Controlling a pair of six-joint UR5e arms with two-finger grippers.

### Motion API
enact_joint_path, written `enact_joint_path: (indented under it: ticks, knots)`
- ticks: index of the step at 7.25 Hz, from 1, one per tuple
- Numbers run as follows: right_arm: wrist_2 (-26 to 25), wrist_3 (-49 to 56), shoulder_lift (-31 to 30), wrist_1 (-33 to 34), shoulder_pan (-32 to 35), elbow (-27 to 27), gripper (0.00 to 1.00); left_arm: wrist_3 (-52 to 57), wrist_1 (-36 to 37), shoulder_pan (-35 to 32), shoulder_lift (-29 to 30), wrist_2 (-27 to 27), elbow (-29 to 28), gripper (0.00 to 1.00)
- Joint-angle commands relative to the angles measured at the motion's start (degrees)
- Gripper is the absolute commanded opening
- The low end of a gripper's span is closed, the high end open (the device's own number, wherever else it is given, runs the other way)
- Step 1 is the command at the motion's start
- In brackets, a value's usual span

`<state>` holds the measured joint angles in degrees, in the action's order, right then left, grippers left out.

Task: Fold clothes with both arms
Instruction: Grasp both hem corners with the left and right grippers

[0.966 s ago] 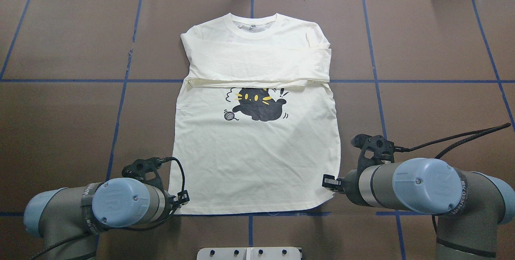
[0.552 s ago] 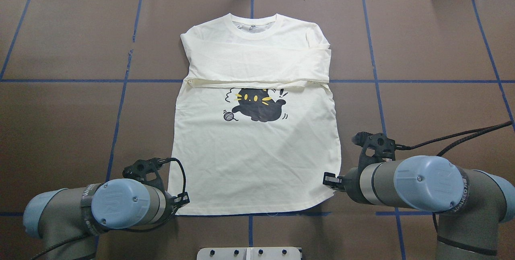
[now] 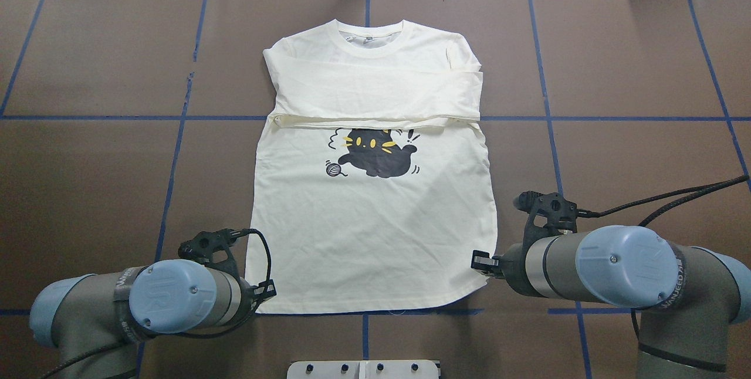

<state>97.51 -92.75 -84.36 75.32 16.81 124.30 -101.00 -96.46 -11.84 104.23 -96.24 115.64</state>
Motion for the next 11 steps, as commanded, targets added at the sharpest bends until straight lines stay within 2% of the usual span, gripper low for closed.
enact_joint_path:
  ticks: [1, 4, 6, 8, 9, 11]
  knots:
    - [1.02, -0.07, -2.20, 0.00, 0.76, 3.21, 0.00, 1.15, 2.75, -0.29, -1.57, -0.01, 4.92, 0.00]
    - [5.84, 0.02, -3.88, 0.09, -0.90, 6.46, 0.00, 1.42, 4.26, 0.76, -3.15, -0.18, 12.91, 0.00]
    - [15.39, 0.02, -6.41, 0.09, -0.82, 10.23, 0.00, 1.42, 4.70, 4.27, -3.25, -0.53, 17.22, 0.00]
    - [21.21, 0.37, -11.68, 0.09, -0.64, 15.25, 0.00, 4.91, 12.58, 7.26, -4.65, -1.15, 23.46, 0.00]
    - [21.75, 0.37, -11.79, 0.00, -0.73, 15.53, 0.00, 5.11, 12.96, 10.14, -5.18, -1.15, 24.71, 0.00]
    - [21.76, 1.16, -10.39, 0.00, 0.93, 14.92, 0.00, 5.03, 12.70, 10.70, -4.05, -1.23, 24.54, 0.00]
